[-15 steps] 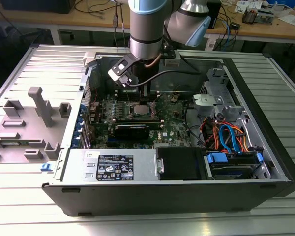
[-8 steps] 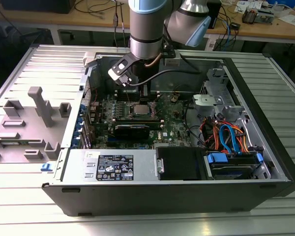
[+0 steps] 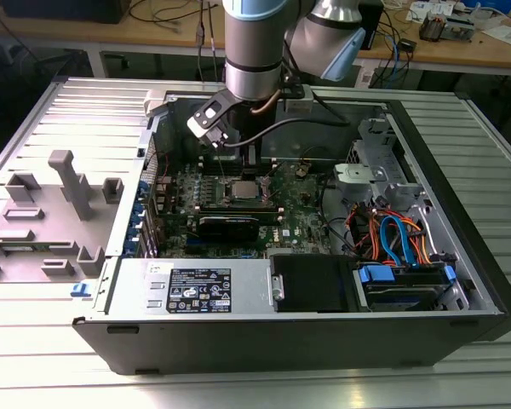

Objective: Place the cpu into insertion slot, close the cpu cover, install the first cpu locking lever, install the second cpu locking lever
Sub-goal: 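Close the cpu cover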

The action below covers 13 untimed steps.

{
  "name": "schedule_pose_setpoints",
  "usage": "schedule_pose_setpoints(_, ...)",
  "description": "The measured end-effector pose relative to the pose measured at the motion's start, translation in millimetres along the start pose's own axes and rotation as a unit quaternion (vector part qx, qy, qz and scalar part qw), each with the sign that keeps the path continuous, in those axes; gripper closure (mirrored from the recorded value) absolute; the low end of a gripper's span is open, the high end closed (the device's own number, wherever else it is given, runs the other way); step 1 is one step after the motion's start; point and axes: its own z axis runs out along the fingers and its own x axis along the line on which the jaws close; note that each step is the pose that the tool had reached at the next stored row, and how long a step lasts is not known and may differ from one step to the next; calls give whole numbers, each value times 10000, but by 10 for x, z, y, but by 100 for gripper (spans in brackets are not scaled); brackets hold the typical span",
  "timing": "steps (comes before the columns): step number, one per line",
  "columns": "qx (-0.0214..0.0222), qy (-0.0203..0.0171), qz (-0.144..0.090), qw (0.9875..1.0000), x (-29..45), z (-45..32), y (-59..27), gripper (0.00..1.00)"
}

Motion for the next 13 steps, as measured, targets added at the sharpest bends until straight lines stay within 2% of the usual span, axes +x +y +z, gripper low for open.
schedule_pose_setpoints(13,0,-2,-1,10000,0,-39,1,89)
